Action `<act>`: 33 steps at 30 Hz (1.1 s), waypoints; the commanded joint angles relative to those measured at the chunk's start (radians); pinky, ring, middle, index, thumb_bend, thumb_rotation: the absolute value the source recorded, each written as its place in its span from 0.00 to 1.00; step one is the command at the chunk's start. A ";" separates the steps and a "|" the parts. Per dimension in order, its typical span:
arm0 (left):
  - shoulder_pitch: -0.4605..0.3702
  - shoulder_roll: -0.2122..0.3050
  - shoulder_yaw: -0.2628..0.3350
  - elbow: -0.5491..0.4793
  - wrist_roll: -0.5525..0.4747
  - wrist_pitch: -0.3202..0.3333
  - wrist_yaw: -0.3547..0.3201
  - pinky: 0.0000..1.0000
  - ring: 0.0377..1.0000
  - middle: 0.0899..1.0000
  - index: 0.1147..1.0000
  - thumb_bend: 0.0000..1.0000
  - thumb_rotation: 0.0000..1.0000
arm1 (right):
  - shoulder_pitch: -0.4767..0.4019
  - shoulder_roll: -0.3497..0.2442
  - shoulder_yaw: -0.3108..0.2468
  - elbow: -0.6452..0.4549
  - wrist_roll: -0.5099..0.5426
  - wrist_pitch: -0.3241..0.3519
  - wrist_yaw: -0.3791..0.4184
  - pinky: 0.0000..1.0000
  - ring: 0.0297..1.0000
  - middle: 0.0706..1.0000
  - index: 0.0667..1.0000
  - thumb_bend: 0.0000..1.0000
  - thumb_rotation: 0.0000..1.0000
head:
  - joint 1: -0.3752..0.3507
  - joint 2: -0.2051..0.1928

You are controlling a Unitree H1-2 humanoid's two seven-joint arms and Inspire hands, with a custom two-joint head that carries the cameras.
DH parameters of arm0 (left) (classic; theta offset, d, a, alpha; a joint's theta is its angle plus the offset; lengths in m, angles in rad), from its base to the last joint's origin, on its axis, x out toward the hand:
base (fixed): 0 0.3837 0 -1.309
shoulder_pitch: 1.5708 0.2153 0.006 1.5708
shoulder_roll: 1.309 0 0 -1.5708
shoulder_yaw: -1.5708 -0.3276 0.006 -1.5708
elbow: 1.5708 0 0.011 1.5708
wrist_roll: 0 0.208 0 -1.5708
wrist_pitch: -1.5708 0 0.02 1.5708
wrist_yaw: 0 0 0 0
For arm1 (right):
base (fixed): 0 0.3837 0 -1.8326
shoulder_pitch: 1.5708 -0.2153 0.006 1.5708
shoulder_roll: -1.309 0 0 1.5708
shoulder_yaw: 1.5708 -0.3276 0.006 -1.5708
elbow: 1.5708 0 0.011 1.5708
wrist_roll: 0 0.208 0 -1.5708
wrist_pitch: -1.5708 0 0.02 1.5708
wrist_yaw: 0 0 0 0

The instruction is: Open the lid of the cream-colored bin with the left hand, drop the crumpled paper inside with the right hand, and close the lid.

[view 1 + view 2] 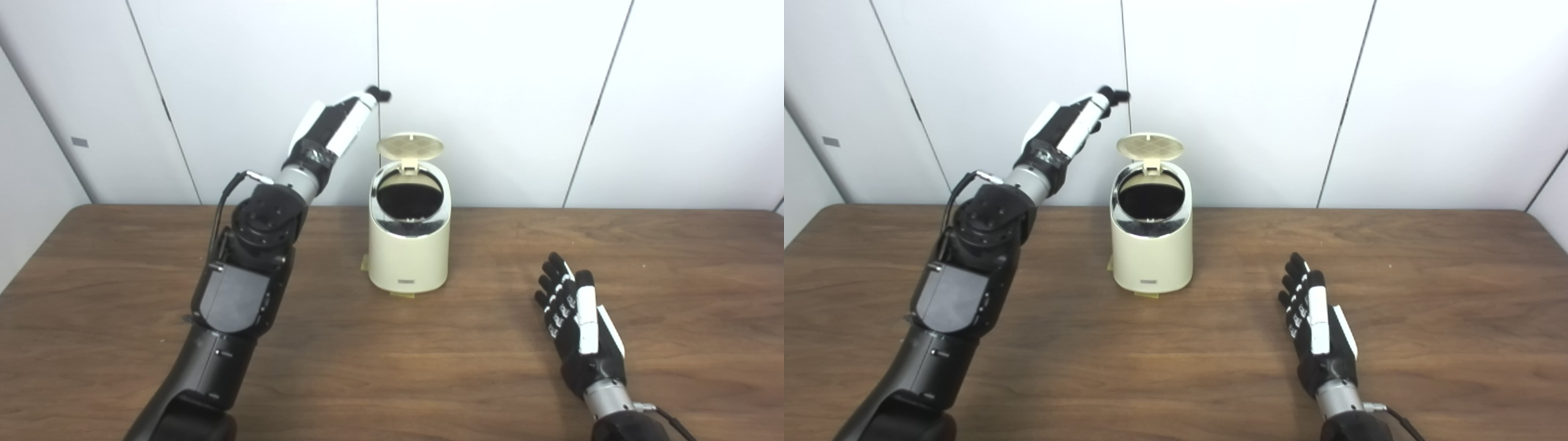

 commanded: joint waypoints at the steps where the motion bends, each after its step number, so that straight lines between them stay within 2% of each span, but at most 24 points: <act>1: -0.065 0.024 -0.029 -0.009 0.091 -0.057 0.020 0.91 0.94 0.88 0.76 0.37 1.00 | -0.019 0.004 0.001 0.009 -0.012 -0.023 -0.010 1.00 1.00 0.98 1.00 0.64 1.00 | -0.001 0.002; 4: -0.057 0.037 -0.061 -0.016 0.146 -0.068 0.009 0.84 0.93 0.89 0.72 0.40 0.96 | -0.025 0.004 -0.001 0.018 -0.019 -0.024 -0.019 1.00 1.00 0.98 1.00 0.65 1.00 | -0.005 0.003; 7: -0.051 0.042 -0.075 -0.021 0.178 -0.079 -0.004 0.87 0.96 0.93 0.68 0.44 0.92 | -0.030 0.003 -0.002 0.022 -0.027 -0.024 -0.029 1.00 1.00 0.97 1.00 0.65 1.00 | -0.011 0.007; 10: -0.051 0.064 -0.113 -0.022 0.246 -0.118 -0.009 0.88 0.95 0.92 0.62 0.52 0.96 | -0.033 0.005 -0.003 0.024 -0.033 -0.021 -0.035 1.00 1.00 0.98 1.00 0.64 1.00 | -0.013 0.012; 15: -0.058 0.112 -0.191 -0.032 0.413 -0.185 -0.005 0.86 0.94 0.89 0.56 0.52 1.00 | -0.034 0.002 -0.001 0.027 -0.050 -0.020 -0.042 1.00 1.00 0.97 1.00 0.63 1.00 | -0.013 0.019; 20: -0.045 0.125 -0.201 -0.054 0.485 -0.215 -0.019 0.86 0.93 0.88 0.55 0.56 1.00 | -0.036 0.004 -0.003 0.026 -0.049 -0.005 -0.046 1.00 1.00 0.98 1.00 0.62 1.00 | -0.023 0.035; 27: -0.029 0.141 -0.223 -0.089 0.607 -0.239 -0.044 0.87 0.93 0.87 0.56 0.54 1.00 | -0.035 0.011 -0.012 0.018 -0.042 0.023 -0.061 1.00 1.00 0.97 1.00 0.64 1.00 | -0.030 0.053; 33: 0.009 0.148 -0.239 -0.095 0.676 -0.282 -0.054 0.91 0.93 0.85 0.58 0.50 1.00 | -0.033 0.004 -0.006 0.017 -0.070 0.006 -0.072 1.00 1.00 0.96 1.00 0.62 1.00 | -0.034 0.065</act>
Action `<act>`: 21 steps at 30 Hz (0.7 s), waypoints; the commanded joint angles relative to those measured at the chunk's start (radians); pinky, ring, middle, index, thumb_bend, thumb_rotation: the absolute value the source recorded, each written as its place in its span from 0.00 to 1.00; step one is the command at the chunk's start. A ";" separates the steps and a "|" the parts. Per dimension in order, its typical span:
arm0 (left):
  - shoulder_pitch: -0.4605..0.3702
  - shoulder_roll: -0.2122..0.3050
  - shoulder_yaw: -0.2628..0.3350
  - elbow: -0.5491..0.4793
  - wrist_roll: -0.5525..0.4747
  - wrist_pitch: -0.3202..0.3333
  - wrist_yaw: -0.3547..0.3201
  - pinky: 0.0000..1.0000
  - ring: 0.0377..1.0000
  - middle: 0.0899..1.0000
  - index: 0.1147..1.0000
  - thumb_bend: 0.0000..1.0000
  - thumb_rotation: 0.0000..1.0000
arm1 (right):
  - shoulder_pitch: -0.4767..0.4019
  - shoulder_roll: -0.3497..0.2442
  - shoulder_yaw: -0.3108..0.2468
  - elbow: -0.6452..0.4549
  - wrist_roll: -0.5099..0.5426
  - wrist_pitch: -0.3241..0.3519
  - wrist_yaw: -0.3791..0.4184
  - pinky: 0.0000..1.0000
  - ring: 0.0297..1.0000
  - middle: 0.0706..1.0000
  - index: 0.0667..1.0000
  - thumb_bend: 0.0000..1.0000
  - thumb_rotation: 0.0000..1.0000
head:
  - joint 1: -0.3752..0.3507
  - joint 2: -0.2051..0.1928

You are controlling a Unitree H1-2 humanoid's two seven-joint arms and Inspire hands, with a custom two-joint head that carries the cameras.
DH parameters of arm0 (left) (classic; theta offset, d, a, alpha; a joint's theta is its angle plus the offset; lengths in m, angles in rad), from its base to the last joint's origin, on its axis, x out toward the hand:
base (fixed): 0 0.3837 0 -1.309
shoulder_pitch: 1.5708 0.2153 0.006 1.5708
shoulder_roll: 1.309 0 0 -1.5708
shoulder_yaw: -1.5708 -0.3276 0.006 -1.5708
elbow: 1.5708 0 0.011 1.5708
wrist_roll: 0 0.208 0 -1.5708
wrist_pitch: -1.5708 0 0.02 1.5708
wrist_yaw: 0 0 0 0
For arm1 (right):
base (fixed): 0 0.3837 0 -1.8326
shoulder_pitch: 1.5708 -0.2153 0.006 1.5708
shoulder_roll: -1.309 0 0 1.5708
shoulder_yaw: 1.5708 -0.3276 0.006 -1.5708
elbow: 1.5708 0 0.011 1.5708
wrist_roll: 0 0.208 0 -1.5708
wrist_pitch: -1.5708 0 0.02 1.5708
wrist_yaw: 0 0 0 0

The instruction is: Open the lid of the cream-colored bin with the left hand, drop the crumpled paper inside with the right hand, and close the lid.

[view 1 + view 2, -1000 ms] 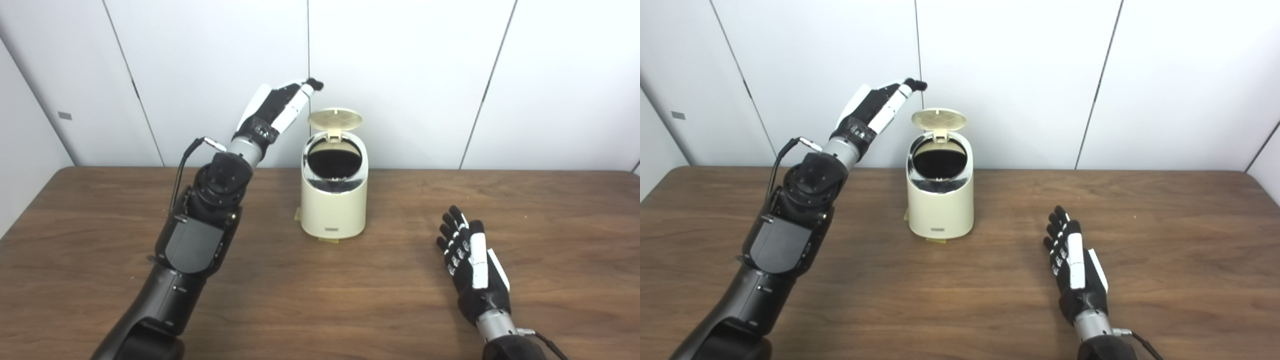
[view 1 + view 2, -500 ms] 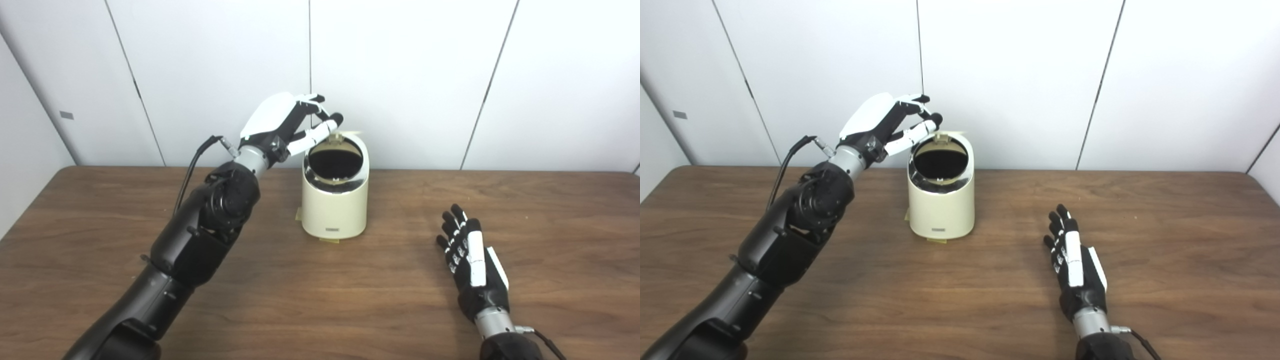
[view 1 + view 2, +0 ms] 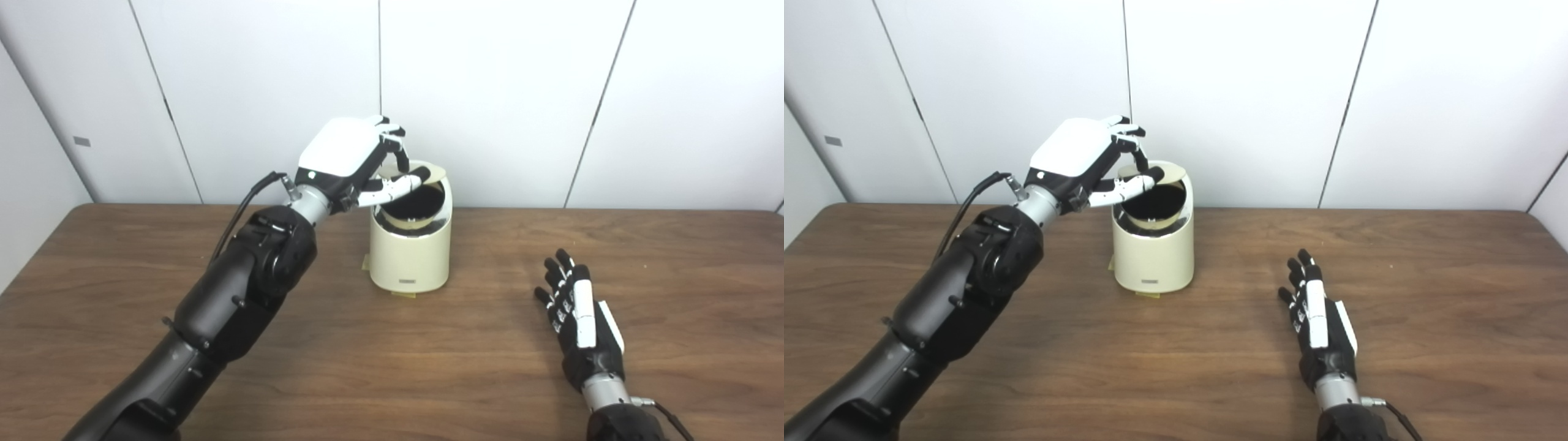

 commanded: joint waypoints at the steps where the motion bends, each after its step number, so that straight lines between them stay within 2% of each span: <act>1: -0.026 0.017 0.003 -0.016 0.031 -0.028 0.003 0.91 0.93 0.86 0.58 0.50 1.00 | -0.010 -0.002 -0.003 -0.011 -0.010 0.001 -0.011 1.00 1.00 0.96 1.00 0.62 1.00 | 0.000 0.000; 8: 0.025 0.008 0.013 -0.007 0.036 -0.070 -0.010 0.90 0.93 0.86 0.60 0.53 1.00 | -0.006 -0.006 0.007 -0.021 -0.044 0.011 -0.018 1.00 1.00 0.95 1.00 0.62 1.00 | -0.007 0.014; 16: 0.062 -0.001 0.015 0.022 0.052 -0.103 0.029 0.89 0.93 0.87 0.60 0.52 1.00 | -0.003 0.020 -0.027 -0.052 0.036 0.074 -0.014 1.00 1.00 0.96 1.00 0.66 1.00 | -0.016 0.018; 21: 0.083 -0.005 0.013 0.029 0.058 -0.105 0.033 0.89 0.94 0.90 0.63 0.50 0.97 | -0.002 -0.004 -0.008 -0.048 -0.015 0.046 -0.012 1.00 1.00 0.96 1.00 0.64 1.00 | -0.020 0.025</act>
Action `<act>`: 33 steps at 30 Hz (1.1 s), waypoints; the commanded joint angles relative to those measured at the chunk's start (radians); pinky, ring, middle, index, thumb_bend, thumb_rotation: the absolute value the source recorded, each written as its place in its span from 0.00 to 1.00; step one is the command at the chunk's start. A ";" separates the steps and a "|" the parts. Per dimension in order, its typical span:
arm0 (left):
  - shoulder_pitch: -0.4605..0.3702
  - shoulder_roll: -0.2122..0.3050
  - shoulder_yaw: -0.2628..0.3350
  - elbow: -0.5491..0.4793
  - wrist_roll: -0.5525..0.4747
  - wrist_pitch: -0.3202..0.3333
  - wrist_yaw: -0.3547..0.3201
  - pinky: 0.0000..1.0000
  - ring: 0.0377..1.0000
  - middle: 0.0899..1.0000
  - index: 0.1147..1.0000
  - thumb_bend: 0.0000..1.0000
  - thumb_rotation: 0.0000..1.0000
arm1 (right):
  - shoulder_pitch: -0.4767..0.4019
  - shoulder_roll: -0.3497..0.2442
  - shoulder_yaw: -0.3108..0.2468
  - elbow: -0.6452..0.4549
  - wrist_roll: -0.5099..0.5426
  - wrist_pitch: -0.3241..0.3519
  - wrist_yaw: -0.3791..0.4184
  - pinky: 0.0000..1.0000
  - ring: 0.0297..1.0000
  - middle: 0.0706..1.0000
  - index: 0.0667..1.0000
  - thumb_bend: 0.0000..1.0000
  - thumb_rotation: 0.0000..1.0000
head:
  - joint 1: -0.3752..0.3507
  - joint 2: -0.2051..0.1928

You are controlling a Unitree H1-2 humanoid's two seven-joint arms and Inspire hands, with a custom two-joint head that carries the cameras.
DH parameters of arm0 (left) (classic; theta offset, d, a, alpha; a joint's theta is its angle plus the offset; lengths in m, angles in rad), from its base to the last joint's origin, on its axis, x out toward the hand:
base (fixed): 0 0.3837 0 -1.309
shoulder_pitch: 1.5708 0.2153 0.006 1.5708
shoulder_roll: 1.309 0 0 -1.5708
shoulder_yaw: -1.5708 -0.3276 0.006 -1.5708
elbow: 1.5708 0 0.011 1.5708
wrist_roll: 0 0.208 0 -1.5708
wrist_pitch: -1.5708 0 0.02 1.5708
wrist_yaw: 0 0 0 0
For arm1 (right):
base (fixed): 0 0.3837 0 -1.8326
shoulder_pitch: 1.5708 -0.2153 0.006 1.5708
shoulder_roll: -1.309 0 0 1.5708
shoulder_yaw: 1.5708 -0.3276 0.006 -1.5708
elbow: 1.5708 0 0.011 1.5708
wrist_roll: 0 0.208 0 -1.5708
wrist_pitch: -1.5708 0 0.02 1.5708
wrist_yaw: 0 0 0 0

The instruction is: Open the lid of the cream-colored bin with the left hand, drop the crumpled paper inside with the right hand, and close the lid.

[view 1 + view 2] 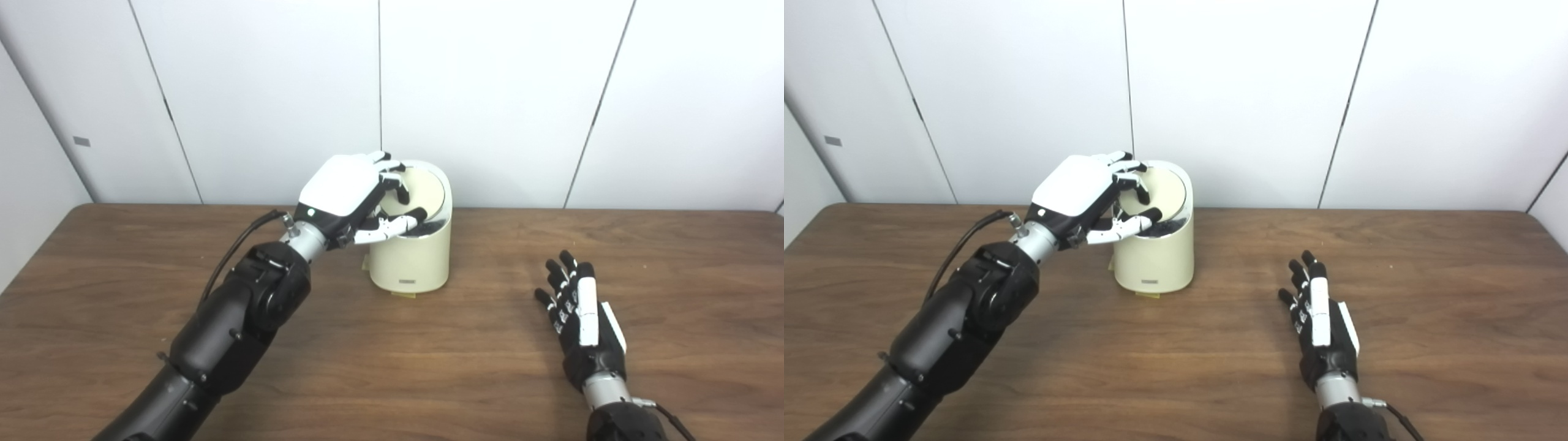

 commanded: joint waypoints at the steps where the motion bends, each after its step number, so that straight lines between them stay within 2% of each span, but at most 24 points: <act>1: -0.004 0.006 -0.003 0.008 0.019 -0.015 0.000 0.89 0.95 0.91 0.64 0.50 0.98 | -0.002 -0.015 0.008 -0.011 -0.030 -0.008 -0.004 1.00 1.00 0.96 1.00 0.64 1.00 | 0.000 0.002; 8: 0.023 0.018 -0.040 0.016 0.093 -0.034 0.008 0.91 0.99 0.94 0.68 0.51 1.00 | 0.001 -0.025 0.033 -0.027 -0.095 0.010 -0.027 1.00 1.00 0.95 1.00 0.64 1.00 | -0.003 0.009; 15: 0.026 0.041 -0.114 0.090 0.265 -0.053 0.119 0.99 1.00 1.00 0.68 0.51 1.00 | 0.002 -0.028 0.037 -0.026 -0.100 0.000 -0.021 1.00 1.00 0.96 1.00 0.65 1.00 | -0.016 0.005; 27: 0.029 0.047 -0.123 0.119 0.272 -0.063 0.145 1.00 1.00 0.99 0.66 0.52 1.00 | -0.001 -0.026 0.035 -0.030 -0.105 0.005 -0.023 1.00 1.00 0.96 1.00 0.63 1.00 | -0.014 0.004; 28: 0.048 0.013 -0.036 0.090 0.135 -0.058 0.170 0.97 0.98 0.96 0.65 0.51 0.97 | -0.001 -0.034 0.044 -0.026 -0.130 -0.005 -0.028 1.00 1.00 0.96 1.00 0.64 1.00 | -0.008 0.002; 29: 0.064 -0.016 0.039 0.064 0.015 -0.054 0.191 0.90 0.94 0.90 0.63 0.48 0.89 | 0.000 -0.041 0.051 -0.021 -0.148 -0.013 -0.030 1.00 1.00 0.96 1.00 0.64 1.00 | -0.008 0.003; 30: 0.078 -0.042 0.103 0.041 -0.076 -0.047 0.204 0.85 0.91 0.86 0.62 0.46 0.85 | 0.001 -0.045 0.055 -0.017 -0.160 -0.022 -0.031 1.00 1.00 0.96 1.00 0.65 1.00 | -0.008 0.003; 31: 0.089 -0.068 0.159 0.021 -0.155 -0.043 0.212 0.82 0.89 0.85 0.63 0.45 0.85 | 0.003 -0.048 0.057 -0.014 -0.168 -0.027 -0.031 1.00 1.00 0.97 1.00 0.65 1.00 | -0.007 0.004; 33: 0.101 -0.109 0.238 -0.018 -0.272 -0.015 0.183 0.82 0.88 0.83 0.68 0.43 0.78 | 0.006 -0.047 0.057 -0.015 -0.173 -0.032 -0.033 0.98 1.00 0.97 1.00 0.66 1.00 | -0.005 0.005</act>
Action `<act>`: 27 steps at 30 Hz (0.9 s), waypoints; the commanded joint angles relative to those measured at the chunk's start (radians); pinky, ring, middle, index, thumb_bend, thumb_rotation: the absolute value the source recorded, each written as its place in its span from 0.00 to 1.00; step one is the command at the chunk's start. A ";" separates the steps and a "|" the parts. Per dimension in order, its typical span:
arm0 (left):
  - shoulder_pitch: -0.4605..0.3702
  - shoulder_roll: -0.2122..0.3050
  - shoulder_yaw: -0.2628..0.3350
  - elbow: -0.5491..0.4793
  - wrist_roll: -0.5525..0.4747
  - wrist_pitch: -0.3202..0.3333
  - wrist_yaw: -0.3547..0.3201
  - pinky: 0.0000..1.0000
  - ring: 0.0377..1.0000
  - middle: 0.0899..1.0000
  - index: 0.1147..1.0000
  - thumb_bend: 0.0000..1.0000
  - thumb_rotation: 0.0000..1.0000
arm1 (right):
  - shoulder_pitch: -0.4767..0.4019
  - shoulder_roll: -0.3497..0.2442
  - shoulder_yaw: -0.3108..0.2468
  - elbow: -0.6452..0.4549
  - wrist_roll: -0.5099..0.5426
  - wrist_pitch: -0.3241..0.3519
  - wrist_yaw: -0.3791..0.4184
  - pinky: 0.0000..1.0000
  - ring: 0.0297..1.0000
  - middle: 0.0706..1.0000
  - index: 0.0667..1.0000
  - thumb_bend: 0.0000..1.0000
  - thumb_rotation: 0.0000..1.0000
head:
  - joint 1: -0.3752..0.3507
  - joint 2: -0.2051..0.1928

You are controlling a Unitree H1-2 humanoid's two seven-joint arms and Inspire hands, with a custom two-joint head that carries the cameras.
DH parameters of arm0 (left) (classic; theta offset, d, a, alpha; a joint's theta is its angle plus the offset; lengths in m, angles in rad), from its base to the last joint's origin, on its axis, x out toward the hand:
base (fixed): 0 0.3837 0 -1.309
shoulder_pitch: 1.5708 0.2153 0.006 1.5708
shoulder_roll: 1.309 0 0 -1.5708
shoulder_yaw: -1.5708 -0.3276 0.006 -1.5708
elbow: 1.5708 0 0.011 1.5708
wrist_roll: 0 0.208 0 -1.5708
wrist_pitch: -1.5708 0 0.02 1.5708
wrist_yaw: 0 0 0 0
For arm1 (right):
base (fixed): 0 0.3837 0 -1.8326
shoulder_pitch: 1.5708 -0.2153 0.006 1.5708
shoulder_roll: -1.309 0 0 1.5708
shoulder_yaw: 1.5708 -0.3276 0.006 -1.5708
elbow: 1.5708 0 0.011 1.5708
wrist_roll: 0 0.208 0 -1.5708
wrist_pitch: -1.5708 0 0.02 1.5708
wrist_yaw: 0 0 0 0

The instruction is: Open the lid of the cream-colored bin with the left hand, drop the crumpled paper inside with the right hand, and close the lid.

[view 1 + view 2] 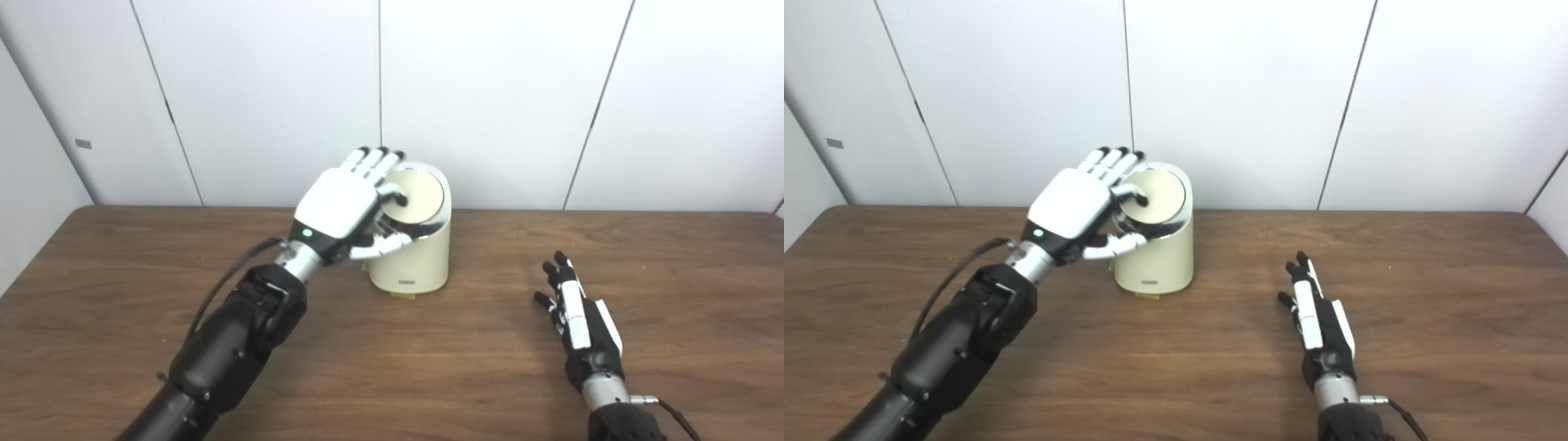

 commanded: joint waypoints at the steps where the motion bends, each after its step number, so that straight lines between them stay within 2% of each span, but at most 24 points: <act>1: -0.025 -0.031 0.095 -0.082 -0.174 0.033 -0.018 0.83 0.88 0.82 0.69 0.42 0.76 | -0.001 -0.016 -0.003 -0.009 -0.026 -0.015 -0.011 0.97 1.00 0.96 1.00 0.66 1.00 | 0.000 0.001; 2: -0.018 -0.050 0.133 -0.107 -0.245 0.050 -0.042 0.84 0.88 0.82 0.70 0.41 0.76 | 0.000 -0.014 -0.004 -0.010 -0.022 -0.019 -0.010 0.97 1.00 0.96 1.00 0.66 1.00 | 0.000 -0.001; 3: -0.009 -0.070 0.169 -0.139 -0.309 0.079 -0.061 0.85 0.86 0.80 0.69 0.39 0.69 | 0.000 -0.012 -0.006 -0.011 -0.016 -0.025 -0.008 0.96 0.99 0.96 1.00 0.67 1.00 | -0.001 0.001; 4: 0.002 -0.086 0.201 -0.168 -0.367 0.108 -0.078 0.86 0.85 0.79 0.69 0.39 0.67 | -0.001 -0.009 -0.009 -0.012 -0.006 -0.031 -0.005 0.96 0.99 0.96 1.00 0.66 1.00 | -0.001 0.001; 5: 0.014 -0.100 0.229 -0.201 -0.418 0.147 -0.094 0.86 0.85 0.79 0.69 0.39 0.66 | -0.001 -0.007 -0.012 -0.010 0.003 -0.041 -0.002 0.97 0.99 0.96 1.00 0.66 1.00 | -0.001 0.001; 8: 0.050 -0.122 0.294 -0.264 -0.558 0.203 -0.128 0.85 0.85 0.80 0.76 0.38 0.69 | -0.003 -0.002 -0.021 -0.003 0.040 -0.085 0.009 0.95 0.98 0.96 1.00 0.66 1.00 | -0.008 0.002; 10: 0.076 -0.140 0.338 -0.295 -0.644 0.242 -0.130 0.86 0.85 0.82 0.80 0.39 0.70 | -0.003 -0.004 -0.024 0.003 0.062 -0.124 0.022 0.94 0.98 0.96 0.99 0.67 1.00 | -0.012 0.002; 13: 0.121 -0.167 0.408 -0.348 -0.762 0.287 -0.121 0.88 0.85 0.83 0.83 0.42 0.66 | 0.000 -0.005 -0.022 -0.013 0.079 -0.148 0.031 0.92 0.97 0.96 0.99 0.69 1.00 | -0.011 0.003; 20: 0.244 -0.170 0.475 -0.457 -0.856 0.345 -0.099 0.88 0.86 0.83 0.81 0.40 0.71 | 0.003 0.010 -0.049 -0.061 0.140 -0.134 0.028 0.92 0.96 0.94 0.95 0.71 0.98 | 0.003 0.007; 25: 0.355 -0.148 0.488 -0.513 -0.901 0.361 -0.115 0.94 0.90 0.88 0.89 0.40 0.79 | 0.009 -0.001 -0.057 -0.095 0.159 -0.095 0.035 0.98 1.00 0.97 0.98 0.64 1.00 | 0.008 0.014; 27: 0.398 -0.140 0.481 -0.530 -0.910 0.351 -0.122 0.94 0.92 0.91 0.93 0.40 0.85 | 0.013 -0.005 -0.062 -0.107 0.177 -0.087 0.042 1.00 1.00 0.98 0.99 0.63 1.00 | 0.009 0.021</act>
